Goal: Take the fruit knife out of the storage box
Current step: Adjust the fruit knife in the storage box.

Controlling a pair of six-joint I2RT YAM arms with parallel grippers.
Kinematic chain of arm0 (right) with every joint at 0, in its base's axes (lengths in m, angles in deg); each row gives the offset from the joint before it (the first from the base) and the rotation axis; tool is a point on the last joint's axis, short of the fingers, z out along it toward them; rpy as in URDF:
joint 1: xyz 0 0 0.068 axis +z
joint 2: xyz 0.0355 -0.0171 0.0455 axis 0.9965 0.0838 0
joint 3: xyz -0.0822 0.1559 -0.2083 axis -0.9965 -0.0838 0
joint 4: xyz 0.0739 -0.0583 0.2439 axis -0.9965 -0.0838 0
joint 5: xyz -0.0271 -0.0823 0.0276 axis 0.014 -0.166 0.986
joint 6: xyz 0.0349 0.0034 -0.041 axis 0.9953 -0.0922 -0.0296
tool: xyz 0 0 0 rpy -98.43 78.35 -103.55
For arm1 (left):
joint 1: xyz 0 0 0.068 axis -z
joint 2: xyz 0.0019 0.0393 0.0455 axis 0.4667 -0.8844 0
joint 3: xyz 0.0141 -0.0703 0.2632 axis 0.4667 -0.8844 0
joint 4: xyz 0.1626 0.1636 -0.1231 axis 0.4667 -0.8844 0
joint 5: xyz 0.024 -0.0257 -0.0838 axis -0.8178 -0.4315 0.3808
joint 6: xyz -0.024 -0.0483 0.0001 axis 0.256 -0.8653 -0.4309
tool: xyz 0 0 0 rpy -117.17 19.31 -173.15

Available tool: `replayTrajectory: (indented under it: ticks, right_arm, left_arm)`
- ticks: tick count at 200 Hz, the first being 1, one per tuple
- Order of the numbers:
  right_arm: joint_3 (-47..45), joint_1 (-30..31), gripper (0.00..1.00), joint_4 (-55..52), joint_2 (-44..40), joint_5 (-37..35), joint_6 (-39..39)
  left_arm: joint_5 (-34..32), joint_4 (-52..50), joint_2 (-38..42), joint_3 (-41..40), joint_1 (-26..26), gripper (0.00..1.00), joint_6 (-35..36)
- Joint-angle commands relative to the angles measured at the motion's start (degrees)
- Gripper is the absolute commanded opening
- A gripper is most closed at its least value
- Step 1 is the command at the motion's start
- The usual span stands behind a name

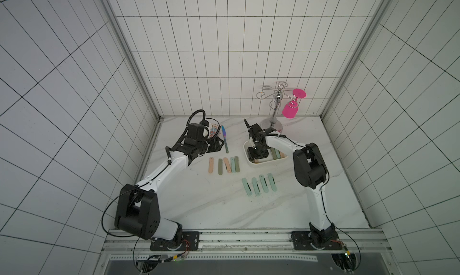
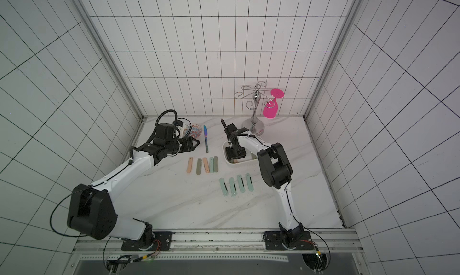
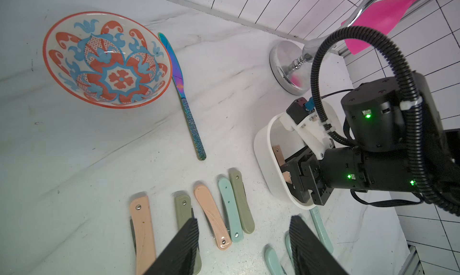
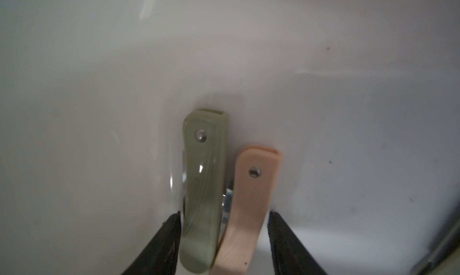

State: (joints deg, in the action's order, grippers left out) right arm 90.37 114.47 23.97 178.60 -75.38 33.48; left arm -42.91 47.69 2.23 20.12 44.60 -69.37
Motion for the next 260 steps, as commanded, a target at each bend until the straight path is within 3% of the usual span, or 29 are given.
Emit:
replayTrajectory:
  ticks: [1,38,58,113,139,221,242,260]
  right_arm:
    - [0.0,-0.5,0.5,-1.4,1.5,-6.3,0.1]
    - [-0.1,-1.9,0.4,-0.8,0.5,-7.0,0.6]
    - [-0.7,-2.0,0.29,0.4,-0.9,-6.7,0.6]
    - [-0.8,-2.2,0.28,2.1,-3.5,-4.3,1.0]
    - [-0.8,-2.1,0.0,2.8,-4.4,-3.9,1.3]
    - [-1.9,-3.1,0.0,4.2,-5.3,-3.3,1.6]
    - [-1.8,-3.4,0.13,4.2,-4.6,-3.7,1.7]
    - [-1.7,-3.7,0.33,4.2,-3.5,-3.8,1.8]
  left_arm:
    - [0.7,0.6,-0.5,1.6,-0.7,0.61,0.5]
    - [1.0,0.8,-0.8,2.0,-0.8,0.61,0.4]
    - [1.3,1.0,-1.0,1.9,-0.8,0.61,0.1]
    - [1.7,1.5,-1.4,1.7,-0.7,0.61,0.0]
    - [1.8,1.5,-1.4,1.5,-0.6,0.61,-0.1]
    - [1.8,1.9,-1.5,1.3,-0.3,0.61,-0.3]
    - [1.9,2.0,-1.9,1.5,-0.1,0.61,-0.3]
    - [1.9,2.0,-2.2,1.7,0.1,0.61,-0.3]
